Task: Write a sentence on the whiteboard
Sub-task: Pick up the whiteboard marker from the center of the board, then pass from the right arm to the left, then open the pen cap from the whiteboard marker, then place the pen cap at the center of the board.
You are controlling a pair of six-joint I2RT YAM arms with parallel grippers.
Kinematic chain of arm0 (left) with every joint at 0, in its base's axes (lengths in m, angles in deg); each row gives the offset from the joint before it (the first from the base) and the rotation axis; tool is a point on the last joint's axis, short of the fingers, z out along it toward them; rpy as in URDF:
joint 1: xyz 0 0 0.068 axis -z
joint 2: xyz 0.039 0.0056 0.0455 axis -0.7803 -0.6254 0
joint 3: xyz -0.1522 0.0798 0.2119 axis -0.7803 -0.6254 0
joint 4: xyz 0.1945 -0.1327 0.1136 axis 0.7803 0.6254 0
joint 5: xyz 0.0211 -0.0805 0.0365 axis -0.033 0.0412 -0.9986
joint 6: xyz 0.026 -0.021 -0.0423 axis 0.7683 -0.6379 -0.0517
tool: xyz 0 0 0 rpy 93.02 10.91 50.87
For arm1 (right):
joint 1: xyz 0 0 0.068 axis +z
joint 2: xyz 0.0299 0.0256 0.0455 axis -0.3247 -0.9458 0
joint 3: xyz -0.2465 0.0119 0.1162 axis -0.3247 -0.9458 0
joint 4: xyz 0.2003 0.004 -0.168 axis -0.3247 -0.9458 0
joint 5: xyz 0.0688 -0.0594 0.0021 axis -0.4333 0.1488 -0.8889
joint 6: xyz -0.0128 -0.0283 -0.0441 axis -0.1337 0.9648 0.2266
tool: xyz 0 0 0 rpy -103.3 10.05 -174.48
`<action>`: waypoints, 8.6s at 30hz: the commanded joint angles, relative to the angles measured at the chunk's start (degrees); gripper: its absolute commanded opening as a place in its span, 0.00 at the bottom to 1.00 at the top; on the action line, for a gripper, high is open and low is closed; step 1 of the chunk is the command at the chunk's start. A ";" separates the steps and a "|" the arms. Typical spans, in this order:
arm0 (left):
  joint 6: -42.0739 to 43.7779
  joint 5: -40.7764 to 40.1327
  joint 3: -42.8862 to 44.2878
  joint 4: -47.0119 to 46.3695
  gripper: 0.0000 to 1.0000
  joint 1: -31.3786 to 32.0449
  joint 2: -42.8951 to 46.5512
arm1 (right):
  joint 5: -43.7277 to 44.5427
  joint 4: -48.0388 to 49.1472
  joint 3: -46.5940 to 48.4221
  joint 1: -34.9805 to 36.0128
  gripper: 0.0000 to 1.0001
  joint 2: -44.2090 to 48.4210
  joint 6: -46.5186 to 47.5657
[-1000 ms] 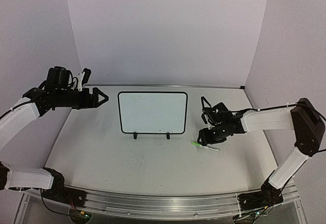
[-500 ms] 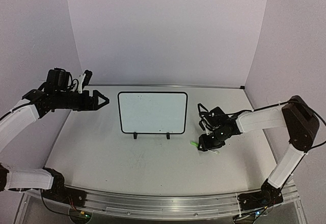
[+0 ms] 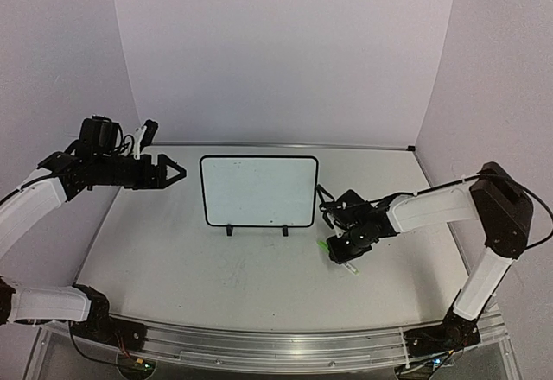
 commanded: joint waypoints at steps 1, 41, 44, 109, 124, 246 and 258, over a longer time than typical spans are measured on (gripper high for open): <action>0.73 2.12 -0.81 0.39 0.90 -0.11 0.47 | 4.50 -2.22 1.38 2.01 0.19 -2.66 -0.76; -24.52 8.26 -2.35 -33.70 0.73 33.71 -16.32 | -12.42 4.02 12.29 19.62 0.00 16.53 4.12; -25.18 8.00 -2.28 -33.74 0.61 33.71 -17.17 | -12.54 4.10 12.29 19.71 0.00 16.32 4.43; -37.48 8.77 -15.79 -59.55 0.00 25.20 -1.87 | -18.60 71.86 -2.31 18.02 0.62 15.70 -25.94; -36.48 7.97 -15.96 -59.51 0.00 25.23 -2.58 | -18.87 74.94 -1.04 18.08 0.25 13.88 -26.20; -28.84 -5.79 -6.51 -43.12 0.00 18.64 7.18 | -9.69 77.20 -15.00 18.11 0.00 14.36 -30.84; -25.12 -9.92 -9.32 -18.57 0.00 18.15 6.32 | -6.45 46.98 -12.19 15.31 0.00 26.16 -19.99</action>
